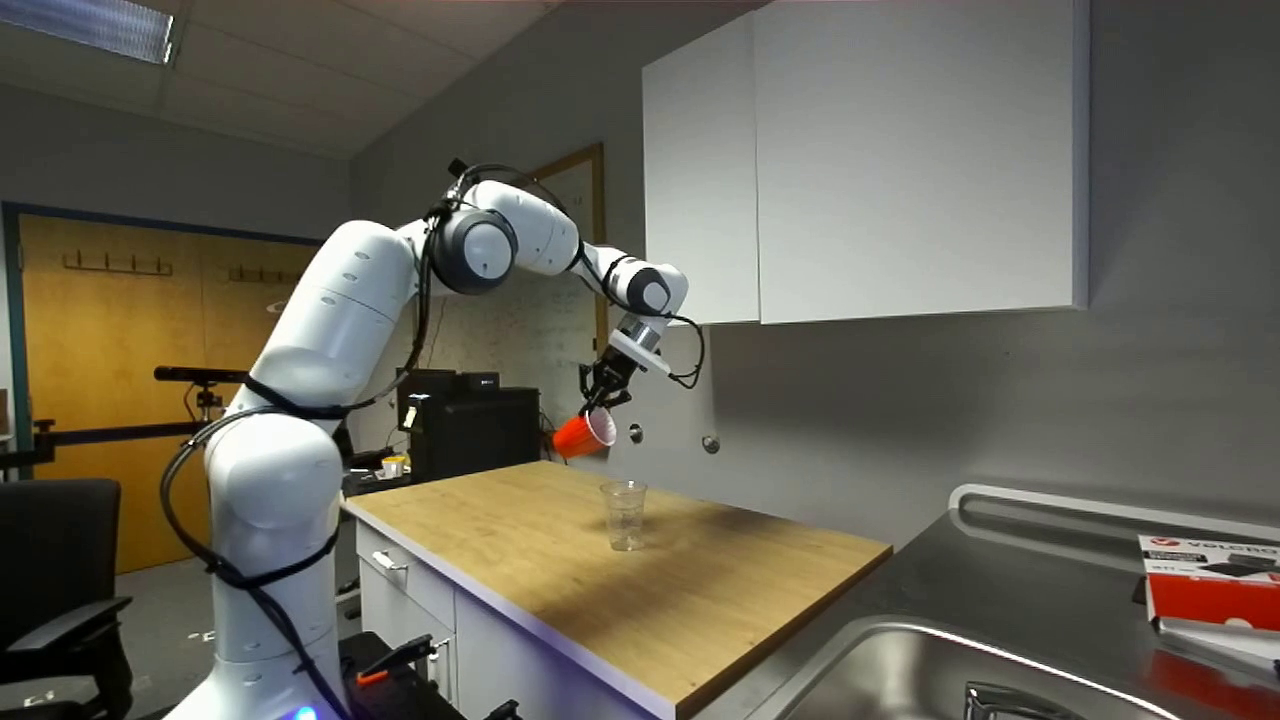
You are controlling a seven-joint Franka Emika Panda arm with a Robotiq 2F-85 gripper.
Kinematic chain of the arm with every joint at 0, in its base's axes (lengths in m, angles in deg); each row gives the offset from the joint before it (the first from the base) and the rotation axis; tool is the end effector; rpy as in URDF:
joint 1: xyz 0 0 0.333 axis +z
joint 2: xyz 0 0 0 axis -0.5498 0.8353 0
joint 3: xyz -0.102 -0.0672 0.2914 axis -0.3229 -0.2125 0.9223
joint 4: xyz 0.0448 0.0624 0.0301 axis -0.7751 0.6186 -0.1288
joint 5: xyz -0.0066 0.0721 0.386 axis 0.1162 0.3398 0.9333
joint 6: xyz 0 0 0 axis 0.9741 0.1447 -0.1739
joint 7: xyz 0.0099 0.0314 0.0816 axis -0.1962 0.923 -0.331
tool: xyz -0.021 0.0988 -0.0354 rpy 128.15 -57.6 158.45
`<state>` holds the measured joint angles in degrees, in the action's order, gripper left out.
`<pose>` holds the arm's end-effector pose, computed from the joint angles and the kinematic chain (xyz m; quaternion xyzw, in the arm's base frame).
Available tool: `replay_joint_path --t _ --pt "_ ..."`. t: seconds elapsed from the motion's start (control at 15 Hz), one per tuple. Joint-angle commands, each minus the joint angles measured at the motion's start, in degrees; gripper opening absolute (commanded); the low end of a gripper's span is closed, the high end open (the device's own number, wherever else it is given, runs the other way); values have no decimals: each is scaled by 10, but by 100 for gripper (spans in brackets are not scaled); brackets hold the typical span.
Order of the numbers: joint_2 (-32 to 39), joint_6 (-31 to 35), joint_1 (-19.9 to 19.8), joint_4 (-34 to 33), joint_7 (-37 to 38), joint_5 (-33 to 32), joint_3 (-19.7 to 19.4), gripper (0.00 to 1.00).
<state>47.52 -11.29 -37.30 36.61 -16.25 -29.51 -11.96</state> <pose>0.6332 0.0681 0.4589 -0.8403 -0.4555 0.1044 0.2748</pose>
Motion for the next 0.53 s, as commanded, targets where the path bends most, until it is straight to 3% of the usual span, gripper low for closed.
replay_joint_path --t 0.0,0.47 --pt "7 -33 -13 -25 -36 19 0 4" --pt "14 -65 -30 -28 -96 42 -4 4"
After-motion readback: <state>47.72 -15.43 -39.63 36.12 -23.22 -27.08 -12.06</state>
